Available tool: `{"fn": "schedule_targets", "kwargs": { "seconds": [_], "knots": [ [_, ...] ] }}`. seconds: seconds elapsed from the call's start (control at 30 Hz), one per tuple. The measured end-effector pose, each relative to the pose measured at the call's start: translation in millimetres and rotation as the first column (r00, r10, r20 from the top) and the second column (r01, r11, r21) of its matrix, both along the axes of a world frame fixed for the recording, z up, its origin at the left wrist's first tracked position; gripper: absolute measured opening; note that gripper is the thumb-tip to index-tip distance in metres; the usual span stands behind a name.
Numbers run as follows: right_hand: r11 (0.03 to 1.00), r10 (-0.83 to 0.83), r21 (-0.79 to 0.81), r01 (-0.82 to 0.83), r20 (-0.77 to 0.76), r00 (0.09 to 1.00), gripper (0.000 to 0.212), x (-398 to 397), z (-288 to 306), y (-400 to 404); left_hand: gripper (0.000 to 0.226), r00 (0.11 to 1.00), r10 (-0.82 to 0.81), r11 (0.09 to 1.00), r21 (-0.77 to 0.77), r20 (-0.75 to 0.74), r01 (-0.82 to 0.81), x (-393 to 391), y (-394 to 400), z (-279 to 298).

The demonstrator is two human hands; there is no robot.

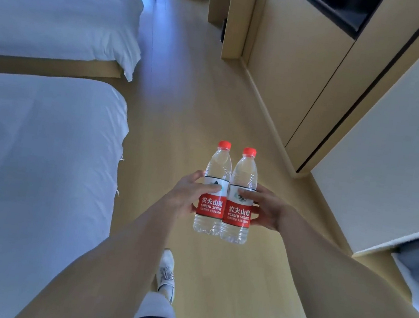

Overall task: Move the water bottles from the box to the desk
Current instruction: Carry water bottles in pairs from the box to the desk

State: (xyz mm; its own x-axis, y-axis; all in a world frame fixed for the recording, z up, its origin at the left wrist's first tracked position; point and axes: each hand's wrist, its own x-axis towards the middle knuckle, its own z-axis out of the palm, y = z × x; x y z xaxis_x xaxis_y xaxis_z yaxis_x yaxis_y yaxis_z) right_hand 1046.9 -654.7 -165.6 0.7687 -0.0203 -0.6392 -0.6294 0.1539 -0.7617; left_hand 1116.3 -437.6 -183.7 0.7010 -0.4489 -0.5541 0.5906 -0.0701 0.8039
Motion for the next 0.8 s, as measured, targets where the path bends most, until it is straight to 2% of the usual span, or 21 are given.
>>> {"fn": "schedule_targets", "kwargs": {
  "seconds": [0.2,0.37,0.8],
  "knots": [
    [1.0,0.019,-0.006,-0.019,0.001,1.0,0.043,136.6,-1.3,2.0,0.052,1.0,0.006,1.0,-0.006,0.008,-0.006,128.3,6.5,-5.4],
    [1.0,0.001,0.005,-0.001,0.006,1.0,0.044,238.9,4.9,6.4,0.056,1.0,0.016,1.0,-0.011,0.022,-0.015,232.6,15.6,5.0],
    [0.997,0.07,0.031,-0.07,-0.006,0.998,0.044,455.5,-9.7,-16.3,0.053,0.991,0.125,0.991,0.04,0.045,-0.127,435.5,-2.3,5.0]
  ]
}}
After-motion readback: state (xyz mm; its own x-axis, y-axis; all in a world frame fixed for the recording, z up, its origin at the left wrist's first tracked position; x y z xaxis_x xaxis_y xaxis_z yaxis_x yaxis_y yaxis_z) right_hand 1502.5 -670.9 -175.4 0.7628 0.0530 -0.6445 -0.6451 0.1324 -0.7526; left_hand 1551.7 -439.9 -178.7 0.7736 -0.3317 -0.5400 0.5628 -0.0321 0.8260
